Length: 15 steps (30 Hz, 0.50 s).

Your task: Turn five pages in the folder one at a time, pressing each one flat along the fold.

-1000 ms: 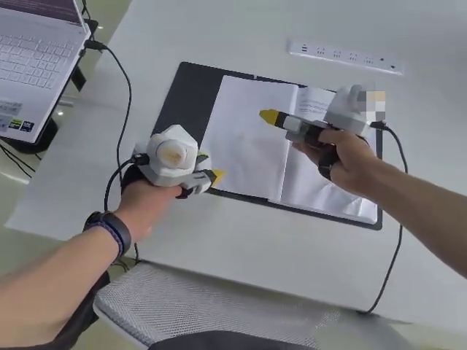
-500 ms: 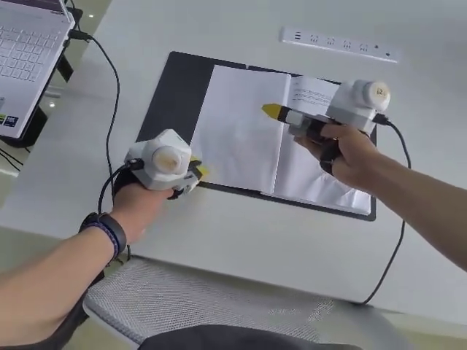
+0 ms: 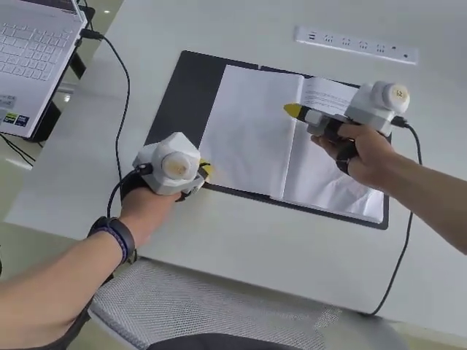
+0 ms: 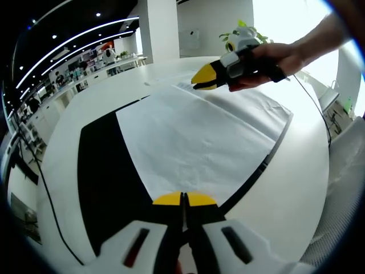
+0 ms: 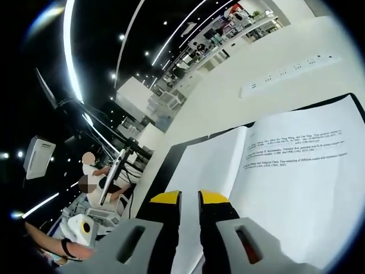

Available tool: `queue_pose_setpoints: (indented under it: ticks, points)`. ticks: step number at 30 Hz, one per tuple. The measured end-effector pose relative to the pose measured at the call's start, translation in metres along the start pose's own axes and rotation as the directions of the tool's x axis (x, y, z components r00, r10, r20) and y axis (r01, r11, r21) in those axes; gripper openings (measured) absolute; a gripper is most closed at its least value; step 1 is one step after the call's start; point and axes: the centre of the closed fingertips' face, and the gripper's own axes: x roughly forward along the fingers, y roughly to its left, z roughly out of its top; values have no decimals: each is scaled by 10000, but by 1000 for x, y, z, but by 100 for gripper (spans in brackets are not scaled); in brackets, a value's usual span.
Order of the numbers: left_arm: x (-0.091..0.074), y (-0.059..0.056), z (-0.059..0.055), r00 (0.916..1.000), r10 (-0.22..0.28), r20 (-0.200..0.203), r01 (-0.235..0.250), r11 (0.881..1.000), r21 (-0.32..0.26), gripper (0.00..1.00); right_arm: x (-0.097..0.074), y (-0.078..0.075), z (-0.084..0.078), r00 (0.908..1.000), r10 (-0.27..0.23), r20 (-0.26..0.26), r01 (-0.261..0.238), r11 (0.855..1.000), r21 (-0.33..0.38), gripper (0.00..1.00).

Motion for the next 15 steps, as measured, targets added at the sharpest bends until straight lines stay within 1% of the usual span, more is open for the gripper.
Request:
queue_pose_setpoints:
  ticks: [2, 3, 6, 9, 13, 15]
  points:
    - [0, 0, 0, 10000, 10, -17, -10, 10000, 29, 0, 0, -2, 3, 9999, -11, 158, 9, 10000, 79, 5]
    - [-1, -1, 1, 10000, 8, -31, -8, 10000, 42, 0, 0, -4, 5, 9997, -8, 234, 4, 9998, 208, 4]
    - [-3, -1, 3, 10000, -11, -67, 10, 10000, -66, 0, 2, -7, 6, 9997, -49, 253, 42, 9995, 306, 3]
    - [-3, -1, 3, 9999, 29, -100, -30, 10000, -58, 0, 5, -9, 0, 10000, -17, 74, 14, 9992, 398, 0]
    - [-4, -1, 4, 9999, 49, -100, -50, 9999, -103, 0, 8, -13, -10, 9997, -58, -248, 68, 9991, 415, 0]
    - [-3, 0, 3, 9999, 64, -110, -65, 9999, -102, 0, 9, -18, -11, 9998, -96, -191, 105, 9988, 472, 0]
